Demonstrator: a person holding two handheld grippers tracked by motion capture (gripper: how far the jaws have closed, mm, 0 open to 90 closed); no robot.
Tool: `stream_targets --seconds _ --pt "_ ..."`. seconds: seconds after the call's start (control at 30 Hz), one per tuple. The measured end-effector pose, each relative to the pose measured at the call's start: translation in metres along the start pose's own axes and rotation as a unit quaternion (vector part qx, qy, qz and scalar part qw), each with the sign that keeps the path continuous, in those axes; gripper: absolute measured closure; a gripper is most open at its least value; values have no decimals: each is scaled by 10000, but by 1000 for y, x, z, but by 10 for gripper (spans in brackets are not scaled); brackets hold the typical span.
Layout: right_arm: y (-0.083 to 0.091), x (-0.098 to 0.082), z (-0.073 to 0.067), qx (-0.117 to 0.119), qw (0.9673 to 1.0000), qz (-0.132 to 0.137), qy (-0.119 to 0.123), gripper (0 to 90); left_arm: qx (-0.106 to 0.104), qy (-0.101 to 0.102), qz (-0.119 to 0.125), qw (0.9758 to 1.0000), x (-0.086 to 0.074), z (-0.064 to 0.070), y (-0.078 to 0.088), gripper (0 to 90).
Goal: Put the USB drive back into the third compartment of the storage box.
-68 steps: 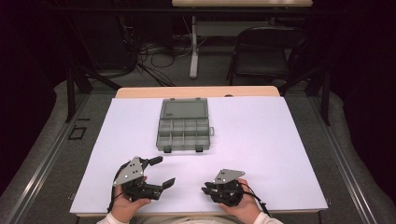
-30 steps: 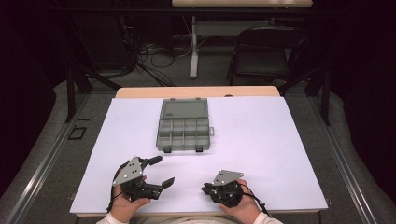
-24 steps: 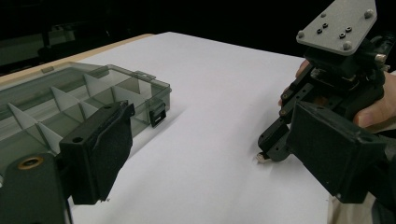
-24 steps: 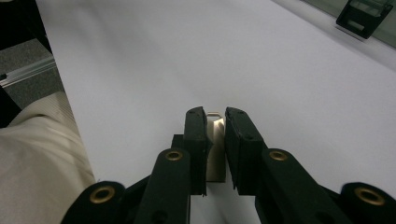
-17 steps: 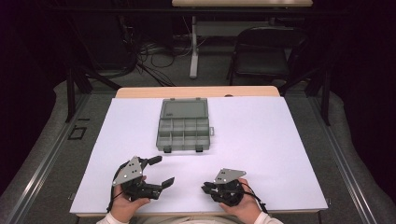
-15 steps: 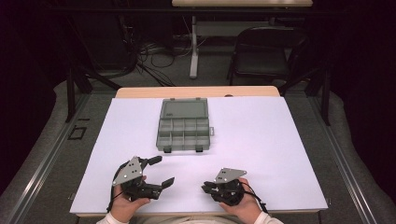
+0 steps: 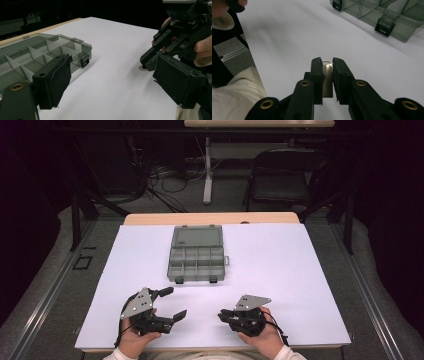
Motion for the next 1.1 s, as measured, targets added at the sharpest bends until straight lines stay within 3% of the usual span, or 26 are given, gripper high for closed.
stream_targets --seconds 0.4,1.1 --pt "5 8 2 -56 10000 -19 -17 794 44 10 -9 10000 0 0 1 142" --pt "8 48 18 -106 9999 110 -69 794 -4 23 11 10000 0 -1 1 144"
Point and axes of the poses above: each handheld gripper's, and its own axes: y roughly backward along the jaws, x roughly out of its top, z roughly to its right, the point moved 1 cm from there along -y, roughly forward along the jaws, and after that the axes turned 12 degrees about -z, right-handed, at the moved point
